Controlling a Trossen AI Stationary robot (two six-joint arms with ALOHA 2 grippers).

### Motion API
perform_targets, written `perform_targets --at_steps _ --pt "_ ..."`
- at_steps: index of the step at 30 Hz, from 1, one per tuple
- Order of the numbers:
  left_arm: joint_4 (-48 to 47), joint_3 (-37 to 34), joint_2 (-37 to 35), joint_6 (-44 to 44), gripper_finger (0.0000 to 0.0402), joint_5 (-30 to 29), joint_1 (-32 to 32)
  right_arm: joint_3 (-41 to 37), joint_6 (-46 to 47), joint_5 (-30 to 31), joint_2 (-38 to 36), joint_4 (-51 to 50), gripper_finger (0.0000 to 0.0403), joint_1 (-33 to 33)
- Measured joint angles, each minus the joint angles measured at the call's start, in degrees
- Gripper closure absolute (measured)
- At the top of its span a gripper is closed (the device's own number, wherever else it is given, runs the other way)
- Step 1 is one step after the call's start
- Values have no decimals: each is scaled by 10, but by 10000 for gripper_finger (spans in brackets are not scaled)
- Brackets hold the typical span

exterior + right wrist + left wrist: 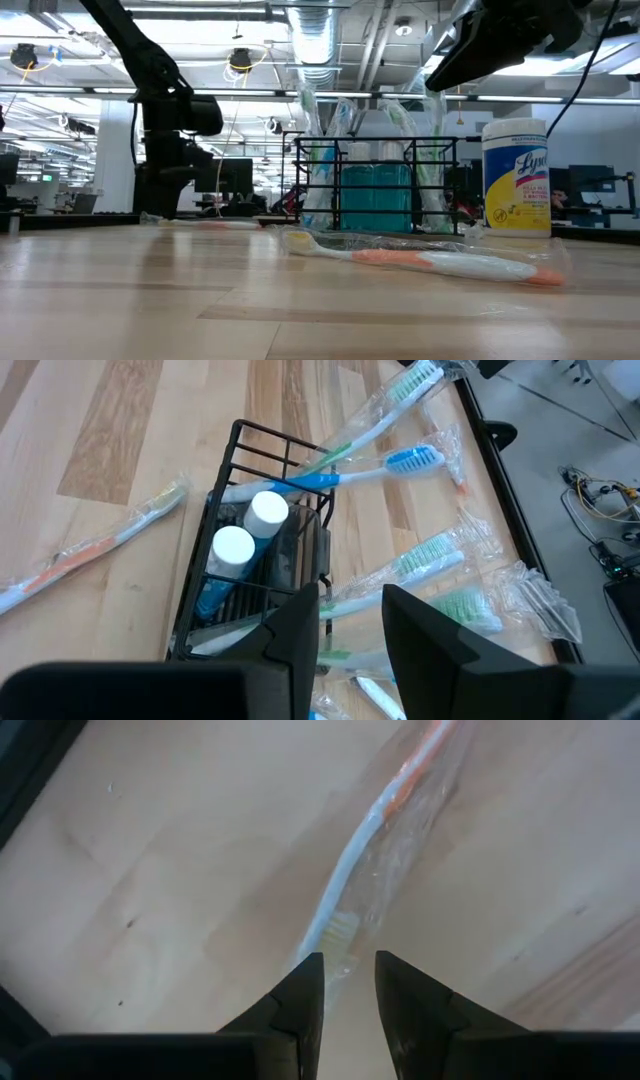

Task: Pick & Place toothbrushing station
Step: Put the orange toothbrush into the wire organizer

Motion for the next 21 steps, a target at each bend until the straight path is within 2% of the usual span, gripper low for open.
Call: perform_targets --at_steps 2,7,14,21 --pt "-7 0 0 8 315 -2 0 0 0 0 0 0 300 0" --pt "-18 0 0 21 315 -60 -3 0 0 0 0 0 300 0" --pt "-26 0 -7 32 313 -66 -8 0 0 0 0 1 300 -1" --pt "-38 0 -16 36 272 -76 -8 0 0 0 0 2 300 -1"
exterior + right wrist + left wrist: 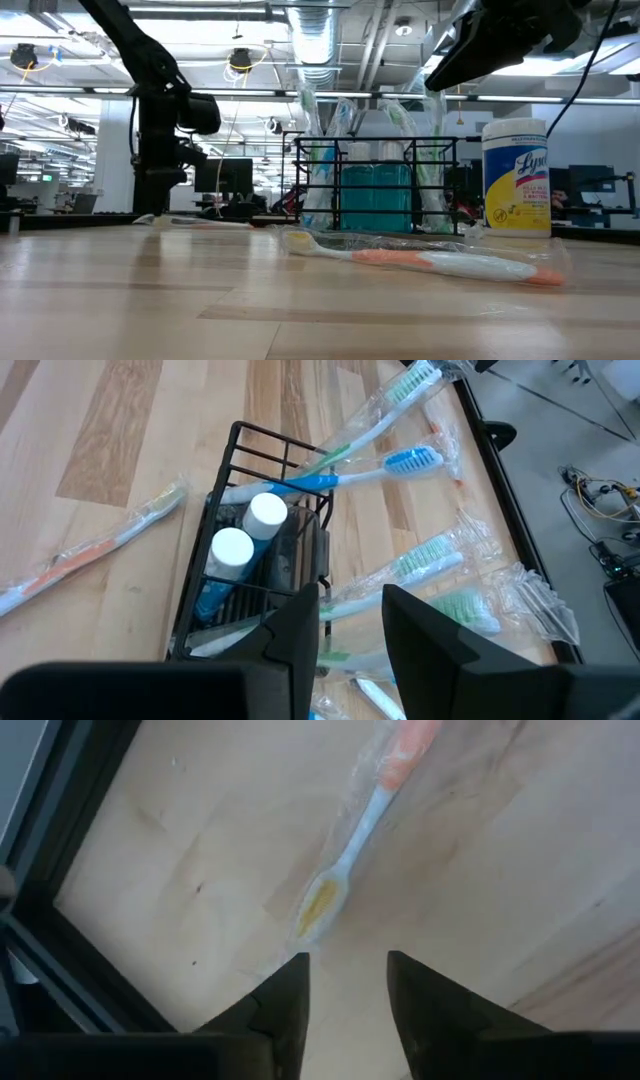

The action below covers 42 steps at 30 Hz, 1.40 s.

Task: Pick & Place toothbrushing station
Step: Put the orange toothbrush into the wire organizer

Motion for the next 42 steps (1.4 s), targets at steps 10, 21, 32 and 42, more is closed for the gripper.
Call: perform_targets --at_steps 10,21,32,42 --pt "-13 -1 -17 20 220 -60 9 0 0 0 0 0 300 0" --pt "-3 -16 -1 60 219 -77 12 0 0 0 0 0 300 0" --pt "27 -16 -1 88 238 -56 29 0 0 0 0 0 300 0" --pt "48 -16 -1 77 239 -25 28 0 0 0 0 0 300 0"
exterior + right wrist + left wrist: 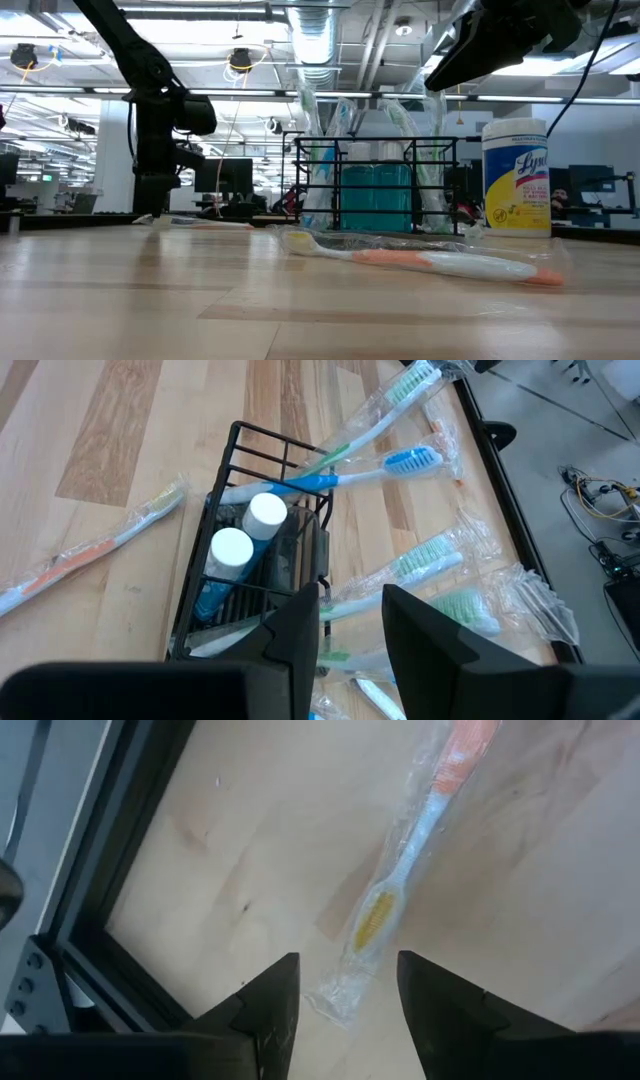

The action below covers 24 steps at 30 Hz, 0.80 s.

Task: Pick & Place toothbrushing station
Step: Put the orange toothbrush into the wire organizer

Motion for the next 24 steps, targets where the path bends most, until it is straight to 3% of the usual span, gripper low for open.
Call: perform_targets --at_steps 13,21,24 --pt "15 -23 4 11 252 -21 -19 0 0 0 0 0 300 1" --pt "33 -35 4 2 304 -34 -20 0 0 0 0 0 300 1" --pt "31 -43 4 -17 349 -40 -18 0 0 0 0 0 300 1"
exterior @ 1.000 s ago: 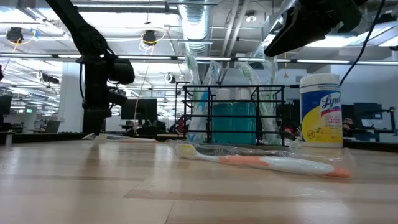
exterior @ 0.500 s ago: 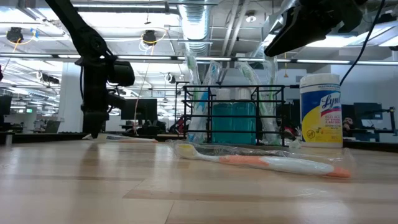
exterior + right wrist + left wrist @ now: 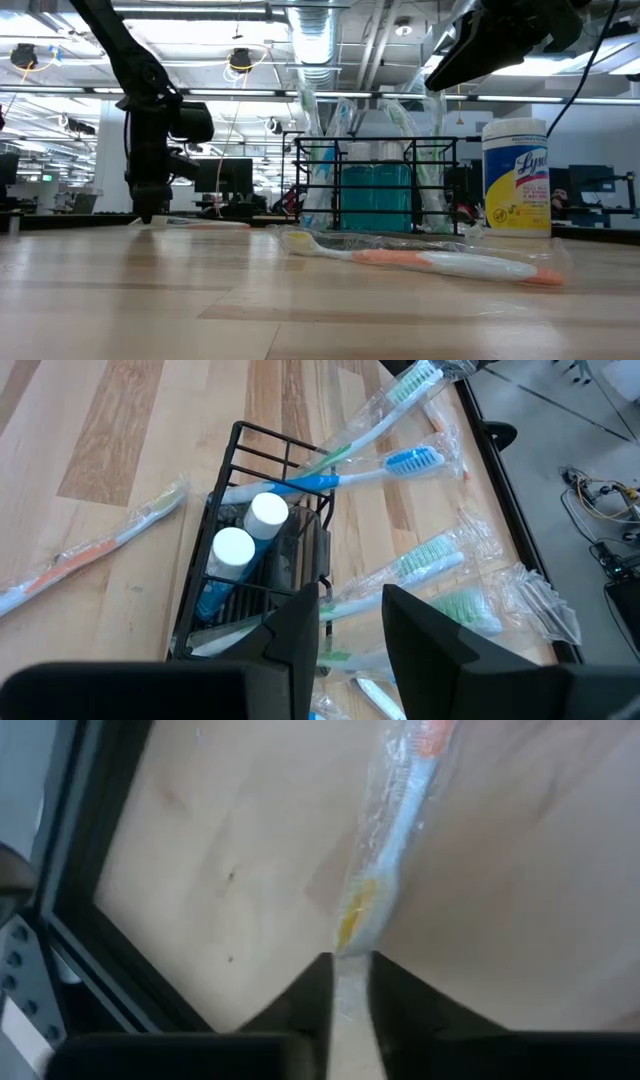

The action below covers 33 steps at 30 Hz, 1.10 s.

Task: Pick & Place toothbrushing station
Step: Put the orange toothbrush into the wire organizer

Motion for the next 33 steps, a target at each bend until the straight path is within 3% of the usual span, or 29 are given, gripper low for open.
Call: perform_targets --at_steps 3,13,19,33 --pt "-7 -6 0 -5 391 0 -3 0 0 0 0 0 300 -1" --pt "-94 16 -18 -6 401 -18 -74 0 -1 0 0 0 300 -1" --pt "-156 44 -95 -7 401 -58 -152 0 0 0 0 1 300 -1" --pt "-140 94 -279 -46 401 -172 -365 0 -17 1 0 60 300 -1"
